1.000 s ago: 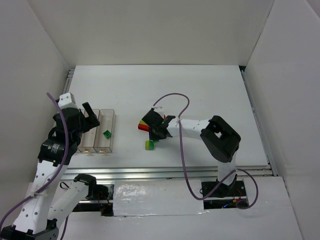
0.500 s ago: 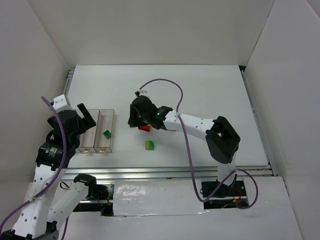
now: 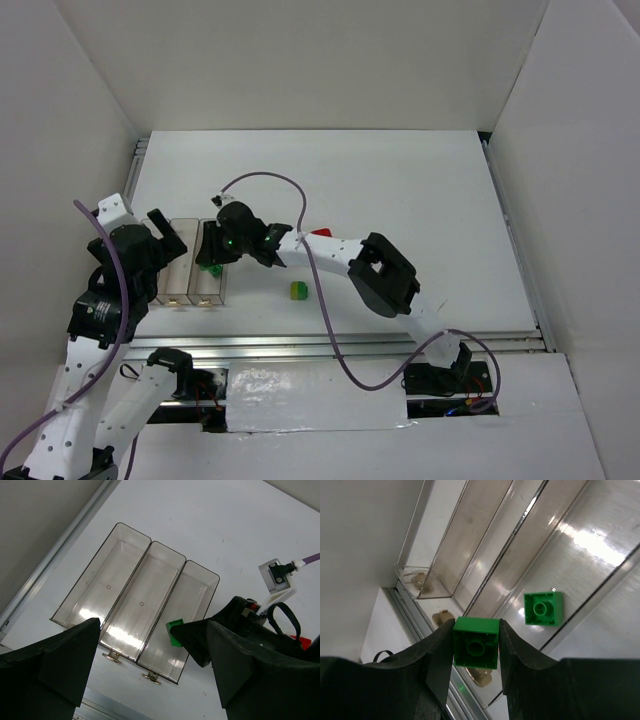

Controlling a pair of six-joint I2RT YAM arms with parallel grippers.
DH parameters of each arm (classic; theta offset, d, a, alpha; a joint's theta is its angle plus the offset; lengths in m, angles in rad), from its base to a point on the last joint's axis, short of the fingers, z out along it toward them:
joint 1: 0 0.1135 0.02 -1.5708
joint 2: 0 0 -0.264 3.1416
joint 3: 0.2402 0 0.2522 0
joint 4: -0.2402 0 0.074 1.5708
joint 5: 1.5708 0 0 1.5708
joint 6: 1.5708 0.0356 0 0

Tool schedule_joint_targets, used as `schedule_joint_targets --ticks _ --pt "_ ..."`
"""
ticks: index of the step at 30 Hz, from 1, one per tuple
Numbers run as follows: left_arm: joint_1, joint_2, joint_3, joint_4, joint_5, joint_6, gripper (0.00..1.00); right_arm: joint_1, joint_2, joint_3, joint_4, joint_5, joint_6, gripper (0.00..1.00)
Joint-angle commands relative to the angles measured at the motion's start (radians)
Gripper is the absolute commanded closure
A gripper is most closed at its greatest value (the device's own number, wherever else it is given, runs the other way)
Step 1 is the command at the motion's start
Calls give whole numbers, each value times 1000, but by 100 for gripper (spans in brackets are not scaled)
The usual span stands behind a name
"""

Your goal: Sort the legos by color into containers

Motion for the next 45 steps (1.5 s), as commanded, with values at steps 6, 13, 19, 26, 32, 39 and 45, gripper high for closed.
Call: schedule_joint_targets --ticks 6,13,19,26,32,39,45 --pt "3 -1 8 24 -7 -8 1 11 20 98 -24 -3 -42 29" --pt "3 -3 3 27 -1 -3 1 13 -124 -15 -25 81 -83 11" --pt "3 3 -3 50 41 20 1 7 -384 -250 -156 385 -69 9" --pt "3 58 -29 125 319 115 0 -37 -767 -658 -222 474 -8 0" --pt "0 123 -41 180 570 133 1 -48 -912 -897 -179 318 -194 1" --pt "-5 126 -55 188 584 155 0 -51 -997 -1072 57 146 -509 1" --pt "-5 151 -52 177 584 173 0 -64 -828 -928 -68 111 -748 7"
